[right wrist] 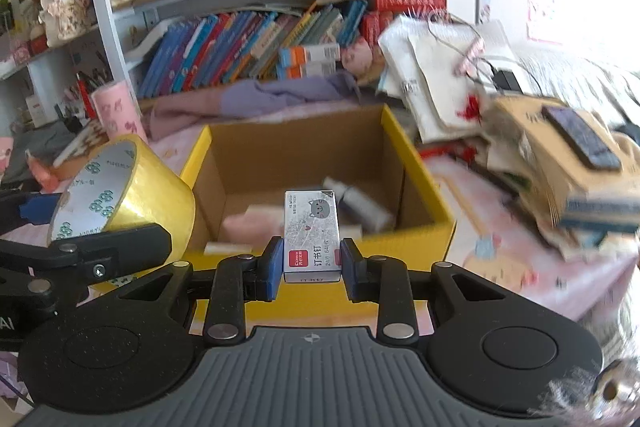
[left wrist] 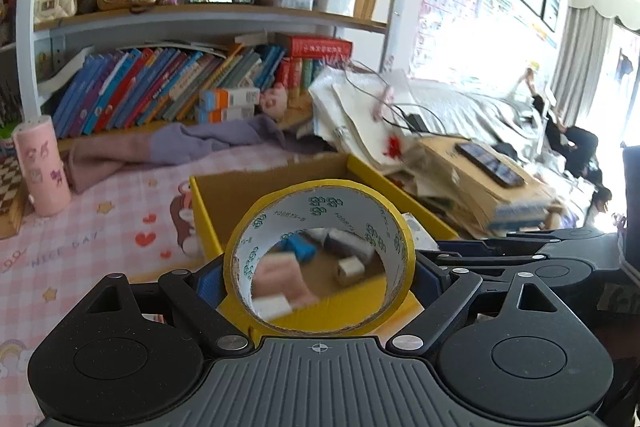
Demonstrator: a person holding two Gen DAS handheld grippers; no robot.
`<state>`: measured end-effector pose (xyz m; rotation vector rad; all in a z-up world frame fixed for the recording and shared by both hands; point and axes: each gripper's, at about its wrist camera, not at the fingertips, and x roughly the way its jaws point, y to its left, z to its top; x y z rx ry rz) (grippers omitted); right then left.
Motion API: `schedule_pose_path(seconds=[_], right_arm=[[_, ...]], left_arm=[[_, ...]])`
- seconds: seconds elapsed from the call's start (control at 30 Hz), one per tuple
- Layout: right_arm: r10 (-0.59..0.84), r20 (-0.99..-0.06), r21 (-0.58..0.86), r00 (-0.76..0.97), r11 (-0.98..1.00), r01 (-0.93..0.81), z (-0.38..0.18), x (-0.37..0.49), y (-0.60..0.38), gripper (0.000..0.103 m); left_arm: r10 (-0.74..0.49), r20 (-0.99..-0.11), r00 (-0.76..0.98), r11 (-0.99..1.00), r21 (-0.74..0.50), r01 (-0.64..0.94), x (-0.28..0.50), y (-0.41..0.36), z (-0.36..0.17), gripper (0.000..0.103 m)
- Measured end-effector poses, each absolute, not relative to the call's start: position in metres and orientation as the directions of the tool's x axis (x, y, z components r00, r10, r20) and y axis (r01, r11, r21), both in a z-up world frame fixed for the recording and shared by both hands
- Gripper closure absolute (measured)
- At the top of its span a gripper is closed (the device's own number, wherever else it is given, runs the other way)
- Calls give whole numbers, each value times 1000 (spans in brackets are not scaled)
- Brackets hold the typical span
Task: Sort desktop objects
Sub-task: 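Lower the tape roll and white box into the yellow box and open both tools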
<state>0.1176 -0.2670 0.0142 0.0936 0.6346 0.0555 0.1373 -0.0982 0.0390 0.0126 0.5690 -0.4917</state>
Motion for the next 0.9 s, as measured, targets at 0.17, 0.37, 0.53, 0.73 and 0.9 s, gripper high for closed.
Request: schedule_pose_path(seconds=[0.17,0.37,0.53,0.73,0.9], right_arm=[[138,-584,105,800,990,-94,18,152,-290,76],[194,-600,121,776,981,-152,11,203,-310,76],[235,-614,115,753,971,-209,5,246,-317,76],[274,-681,98,679,953,-287,-11,286,-316,76],[272,-747,67,607,939,-339,-24,309,-310,75]], left_arm=[[-380,-521,764,916,-99,388,158,-120,38,12],[-281,-531,800,950,-36,310,191,-145,32,12],[-189,-556,809,958,79,277,217,-161,21,12],[-148,-642,753,934,159,319,243,-179,0,12],[-120,-704,700,908,208,364,251,-190,-20,12]])
